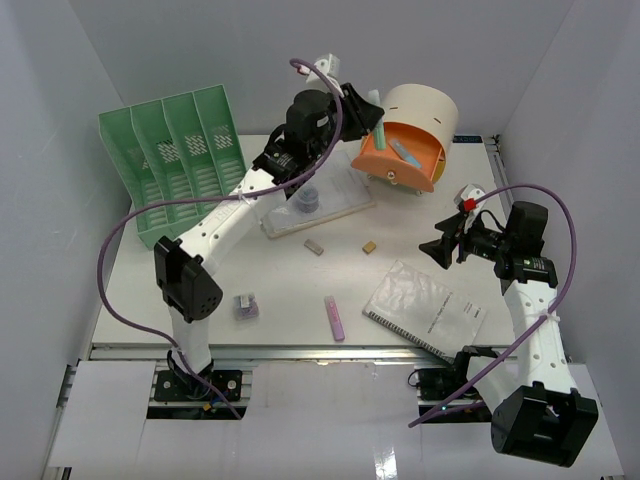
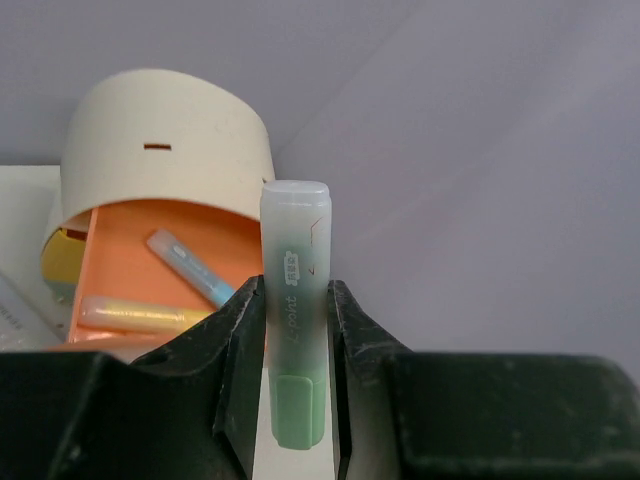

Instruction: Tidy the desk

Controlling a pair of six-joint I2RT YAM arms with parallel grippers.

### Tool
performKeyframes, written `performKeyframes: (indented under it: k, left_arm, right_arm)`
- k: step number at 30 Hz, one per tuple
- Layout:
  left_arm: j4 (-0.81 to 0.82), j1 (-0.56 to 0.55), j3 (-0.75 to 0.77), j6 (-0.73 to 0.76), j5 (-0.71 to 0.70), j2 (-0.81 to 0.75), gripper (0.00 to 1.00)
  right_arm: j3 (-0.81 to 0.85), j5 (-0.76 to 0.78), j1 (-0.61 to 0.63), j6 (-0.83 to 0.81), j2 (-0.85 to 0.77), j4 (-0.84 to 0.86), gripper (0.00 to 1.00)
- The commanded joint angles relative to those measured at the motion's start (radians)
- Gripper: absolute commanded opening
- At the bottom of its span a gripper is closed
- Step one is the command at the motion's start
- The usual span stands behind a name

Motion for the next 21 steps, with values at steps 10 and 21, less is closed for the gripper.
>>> performKeyframes:
  k: [10,21]
  left_arm:
    - [0.152,0.007,0.357,-0.609,-0.166,0.360,0.00]
    - [0.104,0.008,0.286,-0.624,-0.200,0.383,0.21]
  right_arm:
    - [-0.003,-0.005,-0.008,0.025,-0.015,0.037,0.73]
    - [-0.005,-0.020,-0.008,0.024,-0.018,0.038,0.74]
